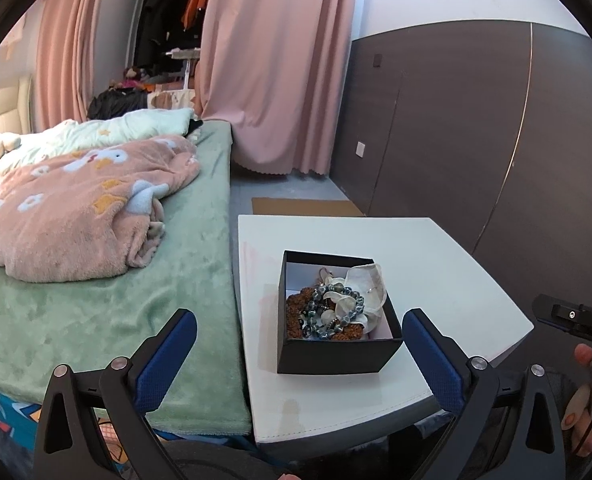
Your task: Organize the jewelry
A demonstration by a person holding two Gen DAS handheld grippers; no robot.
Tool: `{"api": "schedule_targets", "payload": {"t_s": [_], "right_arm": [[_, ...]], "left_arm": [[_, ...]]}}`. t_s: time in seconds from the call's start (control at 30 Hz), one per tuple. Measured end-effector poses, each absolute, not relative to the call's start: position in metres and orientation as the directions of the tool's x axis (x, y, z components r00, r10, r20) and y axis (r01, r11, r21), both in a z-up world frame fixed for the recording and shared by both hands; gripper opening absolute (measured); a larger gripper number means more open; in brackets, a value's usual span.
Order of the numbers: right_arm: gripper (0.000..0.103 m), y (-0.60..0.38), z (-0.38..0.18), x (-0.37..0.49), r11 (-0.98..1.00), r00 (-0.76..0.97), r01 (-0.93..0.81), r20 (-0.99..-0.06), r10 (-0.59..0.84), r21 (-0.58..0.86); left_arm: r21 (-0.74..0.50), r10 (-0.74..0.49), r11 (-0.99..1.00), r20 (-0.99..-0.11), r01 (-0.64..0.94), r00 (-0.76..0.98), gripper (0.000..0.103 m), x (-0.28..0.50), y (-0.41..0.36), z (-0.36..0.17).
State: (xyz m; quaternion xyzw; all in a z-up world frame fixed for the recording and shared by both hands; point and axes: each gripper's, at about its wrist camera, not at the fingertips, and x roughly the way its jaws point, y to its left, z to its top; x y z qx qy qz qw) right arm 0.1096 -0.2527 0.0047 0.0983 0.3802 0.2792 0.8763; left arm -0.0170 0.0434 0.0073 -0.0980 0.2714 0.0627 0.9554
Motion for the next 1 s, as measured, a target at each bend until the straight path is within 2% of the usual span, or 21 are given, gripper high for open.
{"api": "schedule_targets", "payload": {"t_s": [1.0], "right_arm": [[0.095,-0.251,0.006,0.110,0.850,0.579,-0.409,-0.625,0.524,0.333]], "left_arm": [[-0.177,0.065,0.966,-0.538,-0.188,0.841,0.102,-0.017,0.053,0.007]]}}
